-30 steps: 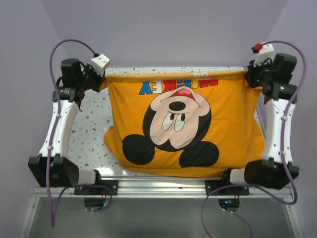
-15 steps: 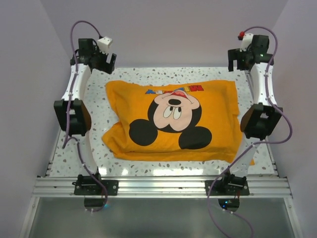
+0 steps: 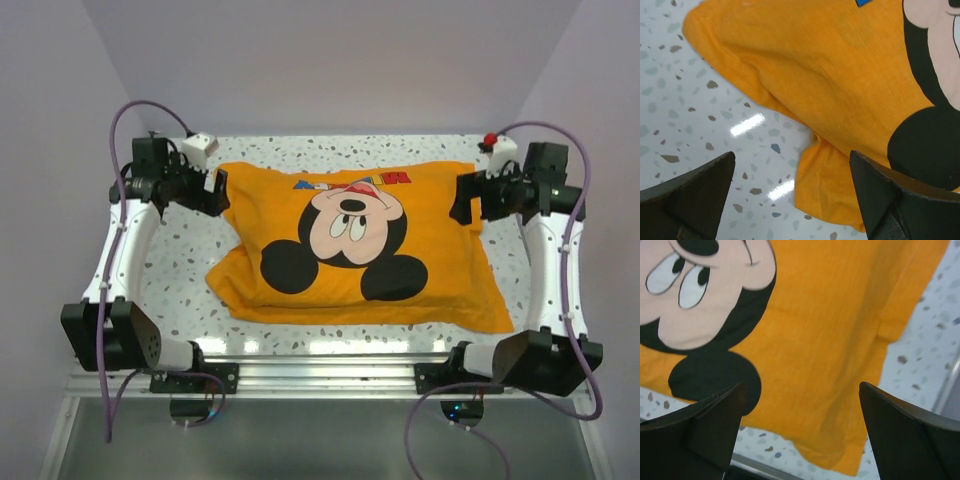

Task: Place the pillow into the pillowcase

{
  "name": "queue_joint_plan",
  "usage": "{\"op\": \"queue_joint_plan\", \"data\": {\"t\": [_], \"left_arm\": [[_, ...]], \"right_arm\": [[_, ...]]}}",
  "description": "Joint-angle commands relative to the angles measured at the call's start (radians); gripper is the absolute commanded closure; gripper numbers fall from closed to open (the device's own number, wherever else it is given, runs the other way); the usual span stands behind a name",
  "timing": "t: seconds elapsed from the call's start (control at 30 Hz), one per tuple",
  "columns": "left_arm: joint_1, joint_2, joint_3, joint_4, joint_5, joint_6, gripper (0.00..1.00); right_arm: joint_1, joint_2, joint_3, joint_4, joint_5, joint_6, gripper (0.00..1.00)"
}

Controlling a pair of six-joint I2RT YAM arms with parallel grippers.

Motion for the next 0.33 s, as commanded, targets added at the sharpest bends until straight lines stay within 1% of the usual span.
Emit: {"op": "queue_joint_plan", "data": {"t": [0.0,0.07,0.1,0.17,0.3], "left_arm": [[0.007,-0.09,-0.145,0.015,0.032,0.017,0.0],[0.005,-0.121,-0.239,0.053,0.017,0.022,0.0],[0.007,-0.145,-0.263,0.064,0.011,0.023,0.0],[0.005,-0.159,-0.309,0.084,0.014,0.019,0.0],[0.007,-0.166,-0.31,0.087,0.043,-0.001,0.0]], "right_arm": [[-0.002,-0.078,-0.207,-0.008,-0.065,0.02,0.01],[-0.002,-0.145,-0.277,0.014,-0.069,0.028,0.01],[-0.002,-0.167,-0.333,0.021,-0.065,0.032,0.01],[-0.002,-0.213,-0.39,0.034,-0.063,0.037,0.02],[-0.002,-0.259,-0.439,0.055,-0.066,0.039,0.01]]}}
